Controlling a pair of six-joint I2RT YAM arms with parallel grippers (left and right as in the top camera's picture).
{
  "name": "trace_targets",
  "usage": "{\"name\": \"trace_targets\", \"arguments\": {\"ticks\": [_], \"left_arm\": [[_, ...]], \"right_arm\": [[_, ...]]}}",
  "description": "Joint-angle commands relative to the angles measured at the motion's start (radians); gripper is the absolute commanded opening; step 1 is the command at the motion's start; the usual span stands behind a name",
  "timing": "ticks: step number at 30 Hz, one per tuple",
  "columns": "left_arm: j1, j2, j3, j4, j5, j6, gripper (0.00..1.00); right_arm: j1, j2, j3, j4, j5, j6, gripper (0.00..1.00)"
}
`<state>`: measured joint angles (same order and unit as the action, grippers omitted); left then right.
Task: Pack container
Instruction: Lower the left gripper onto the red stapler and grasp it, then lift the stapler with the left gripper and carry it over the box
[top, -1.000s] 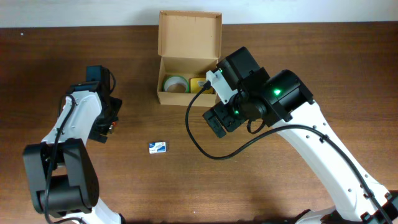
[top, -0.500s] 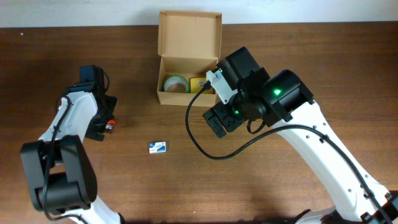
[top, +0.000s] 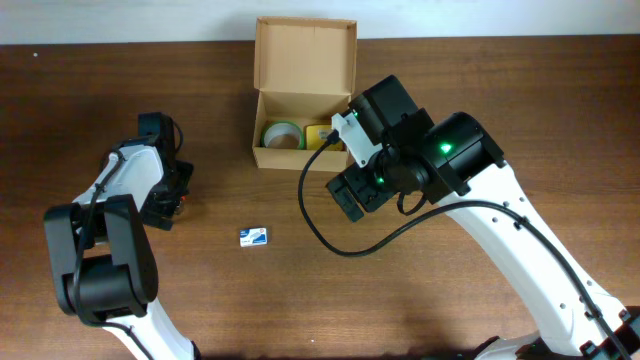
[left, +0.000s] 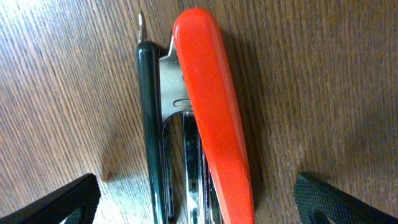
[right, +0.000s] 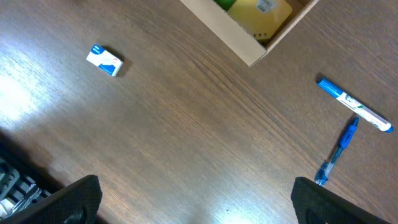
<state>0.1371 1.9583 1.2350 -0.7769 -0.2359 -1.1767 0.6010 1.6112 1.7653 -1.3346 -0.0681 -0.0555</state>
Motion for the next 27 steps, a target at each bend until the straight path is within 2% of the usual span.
{"name": "trace_targets", "arguments": {"ticks": [1, 18, 20, 23, 25, 27], "left_arm": [[0.003, 0.039, -0.008, 0.003, 0.004, 0.005, 0.99], [0.003, 0.039, -0.008, -0.031, 0.039, 0.005, 0.99], [0.003, 0.039, -0.008, -0.031, 0.038, 0.005, 0.89], [0.003, 0.039, -0.008, -0.03, 0.038, 0.02, 0.63], [0.003, 0.039, -0.008, -0.03, 0.038, 0.02, 0.54], [0.003, 0.039, -0.008, -0.03, 0.038, 0.02, 0.52]], "right_arm": [[0.0, -0.02, 0.021, -0.001, -0.006, 0.005, 0.99], [0.0, -0.02, 0.021, -0.001, -0.006, 0.005, 0.99], [0.0, -0.02, 0.021, -0.001, -0.006, 0.005, 0.99], [0.0, -0.02, 0.021, -0.001, -0.006, 0.005, 0.99], [0.0, -0.02, 0.021, -0.001, -0.006, 0.005, 0.99], [0.0, -0.02, 0.021, -0.001, -0.006, 0.005, 0.99]]}}
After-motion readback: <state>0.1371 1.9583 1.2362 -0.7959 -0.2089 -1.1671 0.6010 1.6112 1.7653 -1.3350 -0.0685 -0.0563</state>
